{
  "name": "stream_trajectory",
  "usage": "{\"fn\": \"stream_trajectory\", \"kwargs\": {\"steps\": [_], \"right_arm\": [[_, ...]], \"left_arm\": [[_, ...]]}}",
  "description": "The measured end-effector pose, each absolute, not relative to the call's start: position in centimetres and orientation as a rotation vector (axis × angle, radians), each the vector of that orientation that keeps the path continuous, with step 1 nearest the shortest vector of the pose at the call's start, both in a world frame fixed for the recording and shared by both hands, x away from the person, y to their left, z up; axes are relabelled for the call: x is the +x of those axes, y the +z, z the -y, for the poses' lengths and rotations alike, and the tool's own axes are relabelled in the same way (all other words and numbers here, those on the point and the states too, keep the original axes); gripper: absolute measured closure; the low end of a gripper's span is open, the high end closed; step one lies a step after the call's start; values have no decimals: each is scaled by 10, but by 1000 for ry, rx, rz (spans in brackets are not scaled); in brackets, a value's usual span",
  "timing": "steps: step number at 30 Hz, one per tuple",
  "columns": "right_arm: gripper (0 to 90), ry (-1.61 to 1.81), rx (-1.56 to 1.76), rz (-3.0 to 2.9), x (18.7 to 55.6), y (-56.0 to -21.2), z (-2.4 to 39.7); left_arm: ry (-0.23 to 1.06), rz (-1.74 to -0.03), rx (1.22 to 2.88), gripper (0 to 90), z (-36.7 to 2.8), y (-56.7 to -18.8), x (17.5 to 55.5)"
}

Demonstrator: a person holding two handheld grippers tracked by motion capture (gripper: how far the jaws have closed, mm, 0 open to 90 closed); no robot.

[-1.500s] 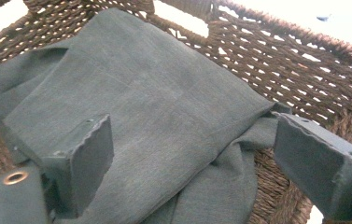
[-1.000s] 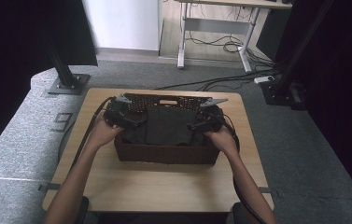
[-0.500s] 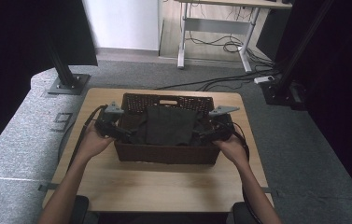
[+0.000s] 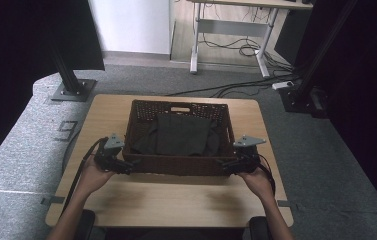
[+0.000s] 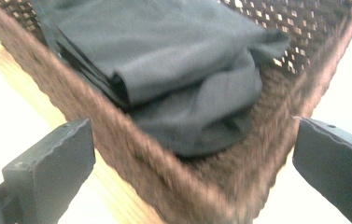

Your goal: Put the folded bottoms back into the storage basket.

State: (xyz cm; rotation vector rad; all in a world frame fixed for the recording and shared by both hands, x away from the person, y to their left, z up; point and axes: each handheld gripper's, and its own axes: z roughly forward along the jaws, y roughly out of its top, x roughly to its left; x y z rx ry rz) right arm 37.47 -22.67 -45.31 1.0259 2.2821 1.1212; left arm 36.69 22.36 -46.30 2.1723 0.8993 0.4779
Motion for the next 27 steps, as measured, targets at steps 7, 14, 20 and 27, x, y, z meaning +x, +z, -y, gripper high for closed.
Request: {"fn": "stream_trajectory", "kwargs": {"steps": [7, 14, 20, 27], "right_arm": [[0, 1104, 1123, -2265, 365, -489, 243], [0, 1034, 1214, -2294, 359, -534, 254], [0, 972, 1217, -2312, 357, -557, 258], [0, 975, 1222, -2308, 356, -557, 258]], "left_arm": [[441, -953, 2167, 0, -235, -502, 356], [414, -975, 2206, 0, -239, -535, 350], [367, -995, 2248, 0, -238, -549, 353], [369, -1000, 2247, 0, -238, -549, 352]]}}
